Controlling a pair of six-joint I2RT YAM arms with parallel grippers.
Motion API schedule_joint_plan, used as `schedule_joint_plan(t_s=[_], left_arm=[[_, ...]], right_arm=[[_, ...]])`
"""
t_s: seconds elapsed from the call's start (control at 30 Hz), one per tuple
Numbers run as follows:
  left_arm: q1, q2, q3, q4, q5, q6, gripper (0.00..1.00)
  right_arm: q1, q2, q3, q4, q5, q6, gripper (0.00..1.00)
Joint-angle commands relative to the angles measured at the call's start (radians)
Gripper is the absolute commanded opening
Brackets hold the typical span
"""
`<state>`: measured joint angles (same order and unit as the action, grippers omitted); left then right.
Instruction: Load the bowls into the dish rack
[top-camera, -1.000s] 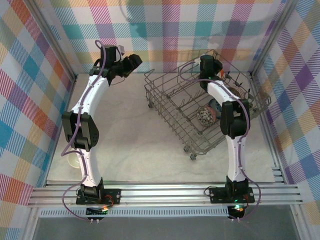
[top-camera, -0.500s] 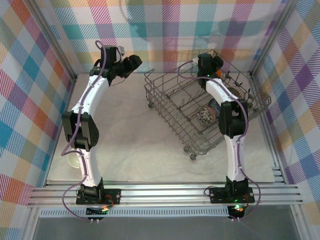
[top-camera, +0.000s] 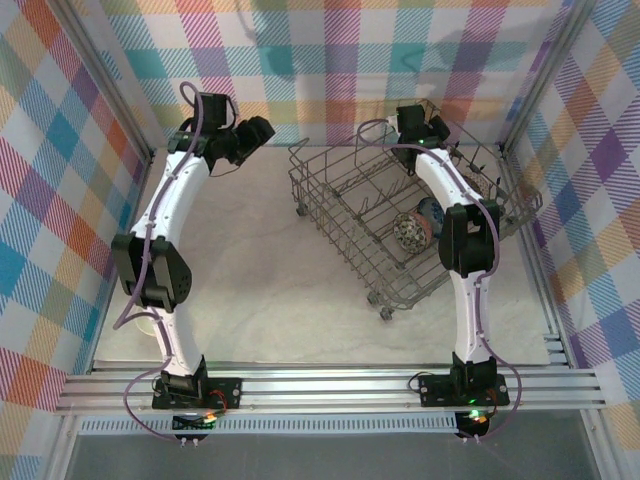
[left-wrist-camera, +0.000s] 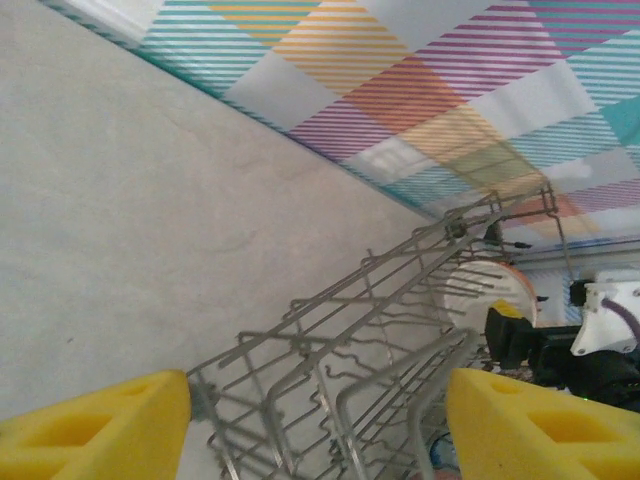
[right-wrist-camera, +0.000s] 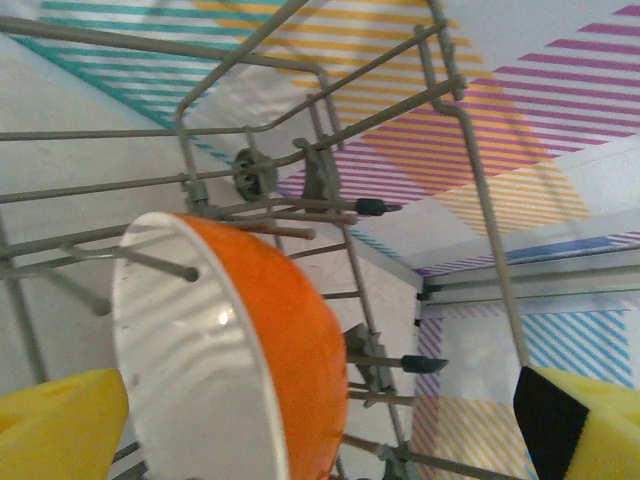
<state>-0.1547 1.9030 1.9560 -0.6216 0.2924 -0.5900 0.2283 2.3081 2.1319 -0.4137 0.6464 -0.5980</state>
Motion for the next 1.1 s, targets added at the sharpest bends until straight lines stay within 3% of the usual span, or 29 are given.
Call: schedule_joint_plan(t_s=[0.0,0.3,0.57,0.73,0.93,1.07], left_arm=[[0.008,-0.091,-0.05,-0.104,-0.061,0.049,0.69],[-0.044,-0.193,-0.128,-0.31,-0.257,0.164,0.69],[-0.032,-0.369,-0.277,-0.471,-0.348,0.116,0.7],[0.034,-0.488,-0.34,-0.678,-0.433,0.058,0.7],[0.174,-0.619,-0.479,-0.818,-0.386,0.03,0.7],[0.283,-0.672,-0.622,-0.823,-0.345,0.065,0.69]], right_arm=[[-0.006,-0.115,-0.019,-0.056,-0.077,0.082,0.99],[0.008,-0.236,-0.037,-0.198,-0.181,0.188,0.99],[0.029,-0.277,0.069,-0.356,-0.294,0.31,0.99],[0.042,-0.279,0.082,-0.366,-0.394,0.37,0.99],[0.048,-0.328,-0.021,-0.311,-0.542,0.424,0.99],[0.048,-0.374,-0.113,-0.237,-0.629,0.443,0.99]])
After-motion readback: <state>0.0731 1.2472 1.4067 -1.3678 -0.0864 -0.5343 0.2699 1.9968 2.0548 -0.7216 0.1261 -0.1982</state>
